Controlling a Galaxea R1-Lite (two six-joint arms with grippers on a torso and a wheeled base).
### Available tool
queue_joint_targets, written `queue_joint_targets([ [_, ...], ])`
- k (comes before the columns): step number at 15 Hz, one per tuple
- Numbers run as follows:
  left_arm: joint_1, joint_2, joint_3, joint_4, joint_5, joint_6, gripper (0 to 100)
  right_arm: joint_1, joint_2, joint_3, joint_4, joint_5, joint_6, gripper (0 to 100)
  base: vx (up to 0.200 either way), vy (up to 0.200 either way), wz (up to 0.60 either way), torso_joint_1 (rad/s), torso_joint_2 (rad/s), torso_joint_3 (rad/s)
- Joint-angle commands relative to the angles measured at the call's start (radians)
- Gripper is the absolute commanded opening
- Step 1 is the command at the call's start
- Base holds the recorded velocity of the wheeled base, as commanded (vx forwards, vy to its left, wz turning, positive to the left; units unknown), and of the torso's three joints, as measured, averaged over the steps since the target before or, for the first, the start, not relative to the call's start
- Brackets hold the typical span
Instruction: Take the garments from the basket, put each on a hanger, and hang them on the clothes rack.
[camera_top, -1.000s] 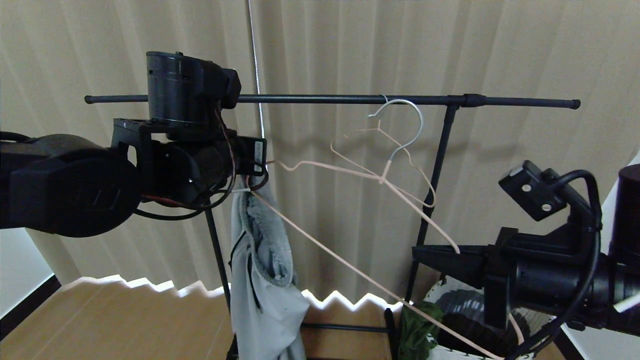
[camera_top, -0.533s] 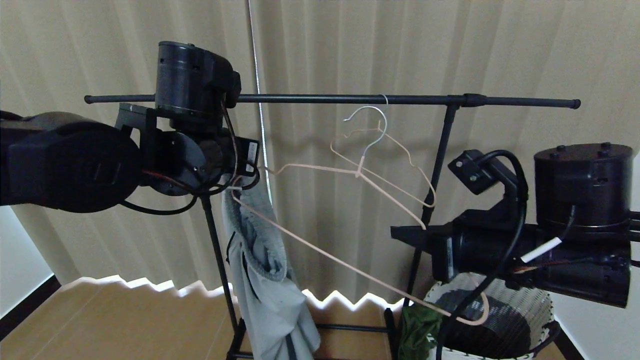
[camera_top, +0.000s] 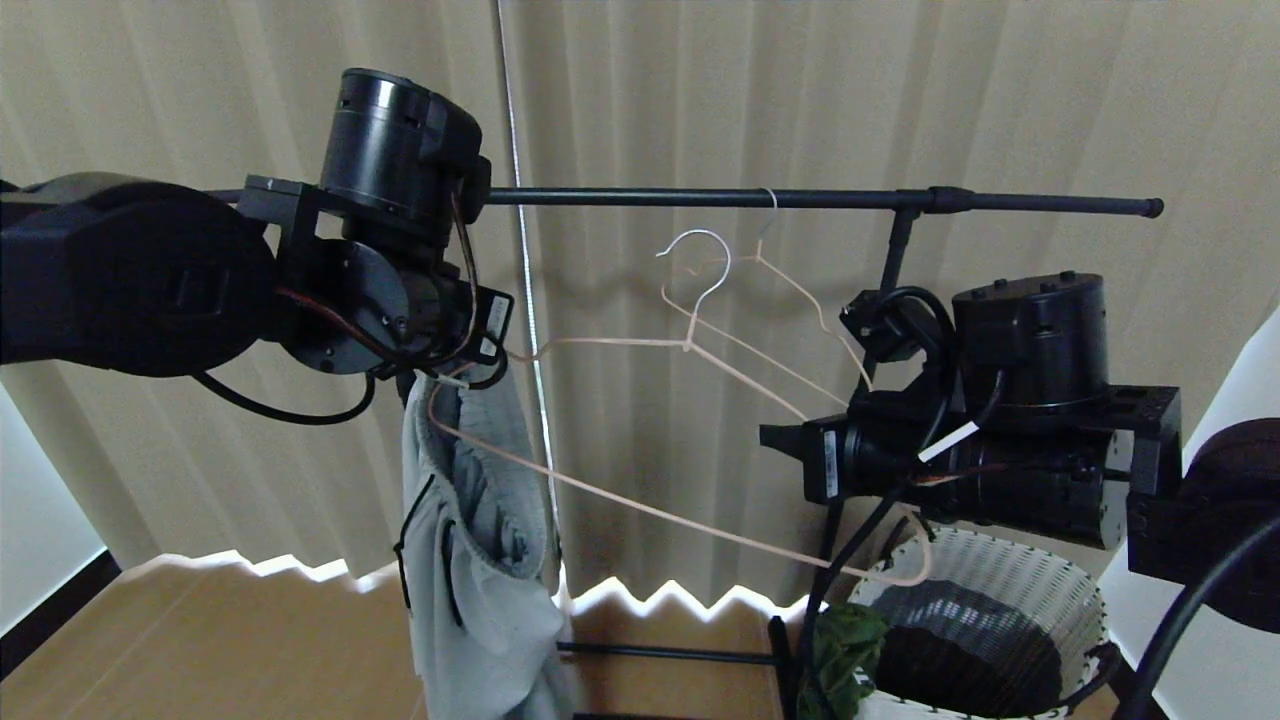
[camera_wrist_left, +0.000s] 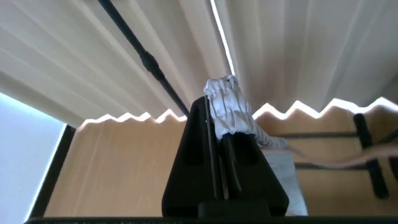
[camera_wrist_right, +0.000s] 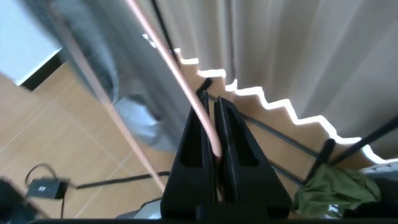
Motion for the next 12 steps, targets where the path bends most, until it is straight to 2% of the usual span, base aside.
queue_joint_targets([
  [1, 0.016, -0.002, -0.012, 0.009, 0.008, 0.020, 0, -0.024, 0.033, -0.020, 0.002, -0.009, -0.001, 0, 0.000, 0.000, 0.00, 0.000, 0.00, 0.000],
  [2, 0.039, -0.004, -0.012, 0.008, 0.034, 0.075, 0, -0.043, 0.040, -0.029, 0.003, -0.012, -0.003, 0, 0.000, 0.000, 0.00, 0.000, 0.00, 0.000],
  [3, 0.045, -0.007, -0.012, 0.009, 0.039, 0.100, 0, -0.054, 0.051, -0.040, 0.006, -0.012, -0.003, 0, 0.000, 0.000, 0.00, 0.000, 0.00, 0.000],
  [6, 0.030, -0.010, -0.004, 0.034, 0.039, 0.103, 0, -0.070, 0.077, -0.091, 0.017, -0.015, -0.001, 0, 0.000, 0.000, 0.00, 0.000, 0.00, 0.000],
  [8, 0.010, -0.002, -0.010, 0.037, 0.039, 0.070, 0, -0.070, 0.082, -0.105, 0.014, -0.018, -0.001, 0, 0.000, 0.000, 0.00, 0.000, 0.00, 0.000],
  [10, -0.028, 0.035, -0.052, 0.049, 0.040, -0.022, 0, -0.064, 0.086, -0.118, 0.009, -0.018, -0.001, 0, 0.000, 0.000, 0.00, 0.000, 0.00, 0.000],
  [12, -0.047, 0.051, -0.110, 0.101, 0.039, -0.080, 0, -0.041, 0.091, -0.123, 0.008, -0.023, 0.001, 0, 0.000, 0.000, 0.00, 0.000, 0.00, 0.000],
])
